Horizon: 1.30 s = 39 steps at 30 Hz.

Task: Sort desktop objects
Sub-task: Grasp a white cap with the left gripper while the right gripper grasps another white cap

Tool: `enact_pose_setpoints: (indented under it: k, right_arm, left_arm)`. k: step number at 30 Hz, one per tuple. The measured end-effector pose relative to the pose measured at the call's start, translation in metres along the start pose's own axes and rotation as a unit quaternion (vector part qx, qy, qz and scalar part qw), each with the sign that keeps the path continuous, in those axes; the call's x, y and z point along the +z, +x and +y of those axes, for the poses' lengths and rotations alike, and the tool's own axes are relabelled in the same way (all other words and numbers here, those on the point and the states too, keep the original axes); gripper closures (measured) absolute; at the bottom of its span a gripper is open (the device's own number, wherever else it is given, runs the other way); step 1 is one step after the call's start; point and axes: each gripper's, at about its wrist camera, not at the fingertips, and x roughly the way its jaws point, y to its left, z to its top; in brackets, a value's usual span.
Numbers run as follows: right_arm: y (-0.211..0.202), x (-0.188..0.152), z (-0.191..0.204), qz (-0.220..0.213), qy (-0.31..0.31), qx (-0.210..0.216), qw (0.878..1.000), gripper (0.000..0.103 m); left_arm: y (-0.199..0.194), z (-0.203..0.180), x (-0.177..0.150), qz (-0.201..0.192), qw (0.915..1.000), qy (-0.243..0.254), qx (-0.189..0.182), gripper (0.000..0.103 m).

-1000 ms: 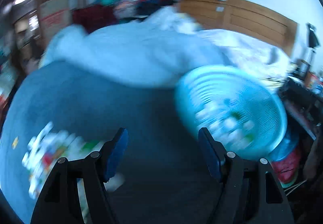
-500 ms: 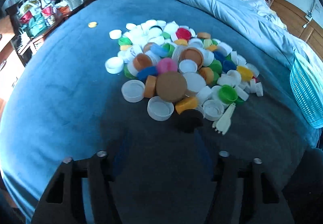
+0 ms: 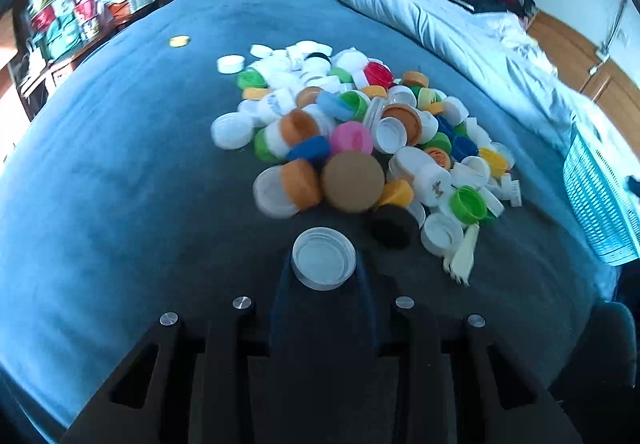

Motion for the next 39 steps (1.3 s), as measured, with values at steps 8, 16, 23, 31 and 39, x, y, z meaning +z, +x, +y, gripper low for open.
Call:
enact_pose_setpoints:
  k: [8,16,23,31,39]
  right_arm:
    - [0.112,-0.008,-0.012,0.067,0.016,0.036,0.997,0.034]
    - [0.157,-0.023,-0.029,0.1,0.039,0.039,0.993,0.067]
    - [0.116,-0.008,-0.011,0.077,0.027,0.016,0.997,0.071]
    - [0.022,0.023,0.039,-0.001,-0.004,0.016,1.0,0.071]
    - [-0.034,0.047,0.06,-0.055,-0.035,0.02,0.998,0.07]
  left_arm:
    - [-0.005,0.015,-0.004,-0.004,0.9994,-0.027,-0.019,0.076]
    - [-0.004,0.01,-0.003,-0.002,0.9994,-0.024,-0.024,0.075]
    - [-0.018,-0.003,0.006,-0.018,0.9997,-0.014,-0.003,0.075]
    - [-0.049,-0.047,0.043,-0.05,0.9964,0.028,0.062,0.075]
    - [-0.079,-0.072,0.064,-0.085,0.9928,0.052,0.066,0.075]
